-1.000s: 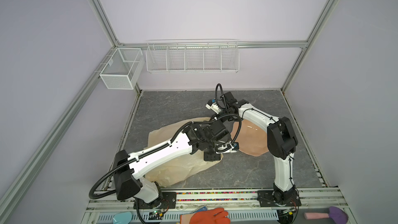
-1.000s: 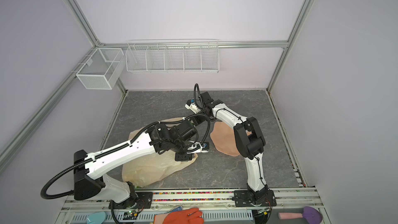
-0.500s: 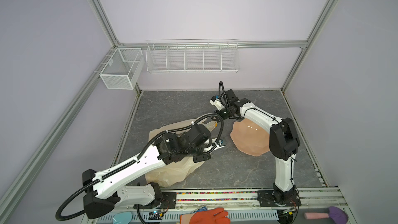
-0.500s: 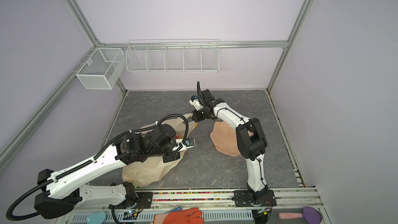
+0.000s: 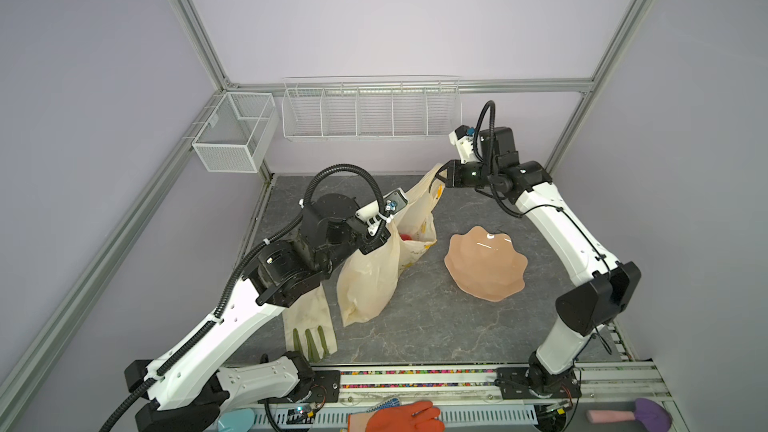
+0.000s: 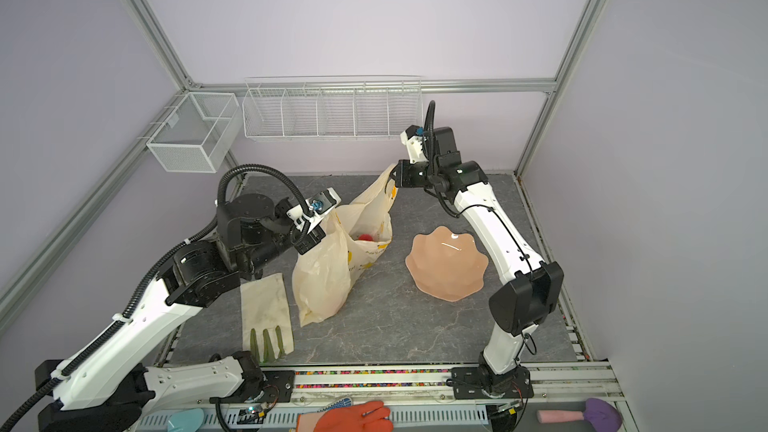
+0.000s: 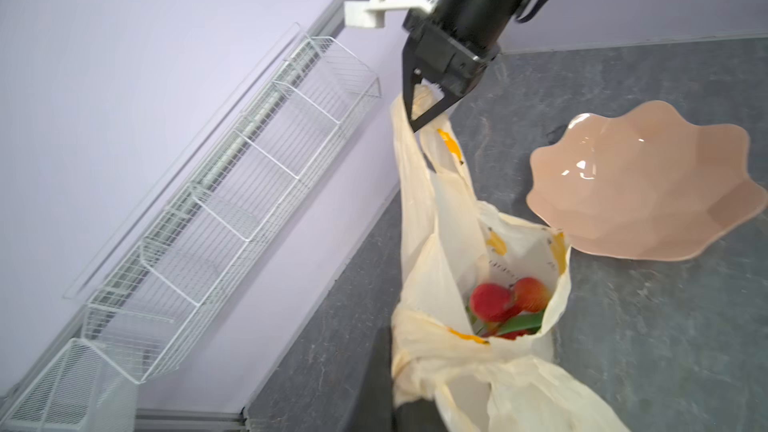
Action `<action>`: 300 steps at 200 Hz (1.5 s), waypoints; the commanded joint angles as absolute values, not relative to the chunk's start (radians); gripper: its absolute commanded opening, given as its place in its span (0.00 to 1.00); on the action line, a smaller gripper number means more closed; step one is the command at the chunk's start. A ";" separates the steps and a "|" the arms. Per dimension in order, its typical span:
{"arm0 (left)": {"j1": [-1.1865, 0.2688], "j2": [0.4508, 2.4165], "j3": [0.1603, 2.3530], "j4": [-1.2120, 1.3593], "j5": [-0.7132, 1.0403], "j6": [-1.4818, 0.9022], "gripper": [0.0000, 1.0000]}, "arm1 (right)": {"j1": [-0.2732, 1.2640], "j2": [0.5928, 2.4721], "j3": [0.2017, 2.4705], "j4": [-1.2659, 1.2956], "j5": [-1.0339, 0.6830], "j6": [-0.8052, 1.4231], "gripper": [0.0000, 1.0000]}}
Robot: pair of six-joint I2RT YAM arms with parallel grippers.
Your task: Place the fruits into the plastic bag
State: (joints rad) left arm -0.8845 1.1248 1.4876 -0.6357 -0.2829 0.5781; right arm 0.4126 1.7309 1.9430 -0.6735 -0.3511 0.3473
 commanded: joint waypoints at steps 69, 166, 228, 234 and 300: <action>-0.603 1.309 1.623 -0.299 -0.223 0.634 0.00 | 0.326 1.674 2.145 -0.755 -0.321 0.460 0.06; -0.548 1.375 1.471 -0.060 -0.237 0.504 0.00 | 0.334 1.706 2.017 -0.669 -0.392 0.508 0.07; -0.543 1.257 1.318 0.008 -0.205 0.315 0.67 | 0.337 1.743 1.963 -0.644 -0.488 0.505 0.51; -0.542 1.235 1.313 0.006 -0.205 0.289 0.72 | 0.337 1.737 1.971 -0.655 -0.482 0.490 0.60; -0.543 0.984 1.334 -0.157 -0.270 0.103 0.94 | 0.183 1.581 1.922 -0.747 -0.432 0.395 0.88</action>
State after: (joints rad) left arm -0.5442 1.0664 1.2922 -0.1051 -0.2253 0.2165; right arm 0.2710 1.6894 1.9549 -0.7151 -0.4309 0.4332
